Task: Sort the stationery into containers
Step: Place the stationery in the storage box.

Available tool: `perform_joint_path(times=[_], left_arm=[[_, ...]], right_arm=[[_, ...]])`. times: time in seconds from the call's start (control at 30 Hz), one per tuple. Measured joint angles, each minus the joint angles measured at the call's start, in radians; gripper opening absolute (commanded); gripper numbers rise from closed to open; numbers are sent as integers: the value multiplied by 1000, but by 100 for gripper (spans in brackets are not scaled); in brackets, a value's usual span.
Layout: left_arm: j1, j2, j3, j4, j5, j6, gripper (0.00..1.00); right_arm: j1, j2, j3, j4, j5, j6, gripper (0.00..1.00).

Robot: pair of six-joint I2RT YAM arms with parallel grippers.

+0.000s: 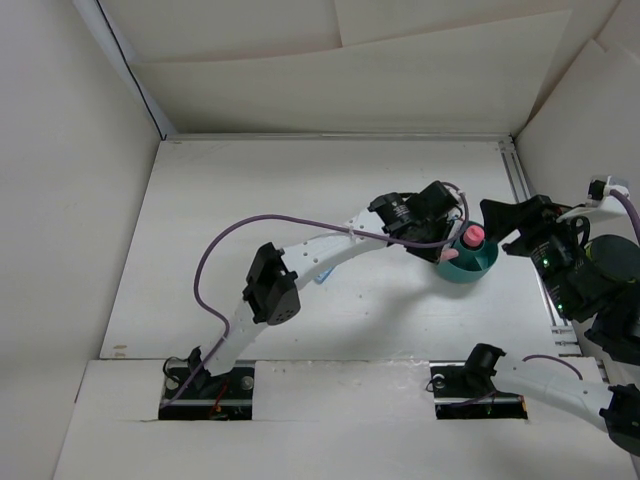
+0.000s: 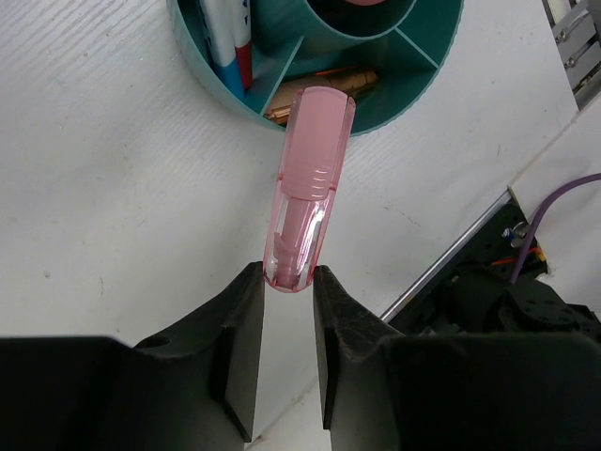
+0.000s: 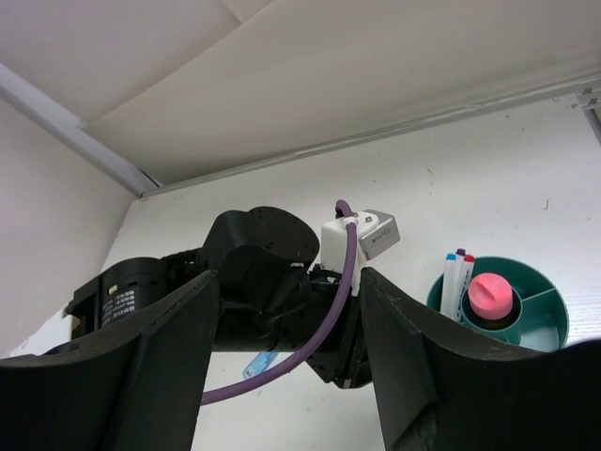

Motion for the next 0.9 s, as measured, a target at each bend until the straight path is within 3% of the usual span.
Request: perform_joint_path(times=[0.9], left_arm=[[3, 66, 84, 58, 99, 10, 14]], right_arm=[[0, -14, -20, 11, -33, -3, 66]])
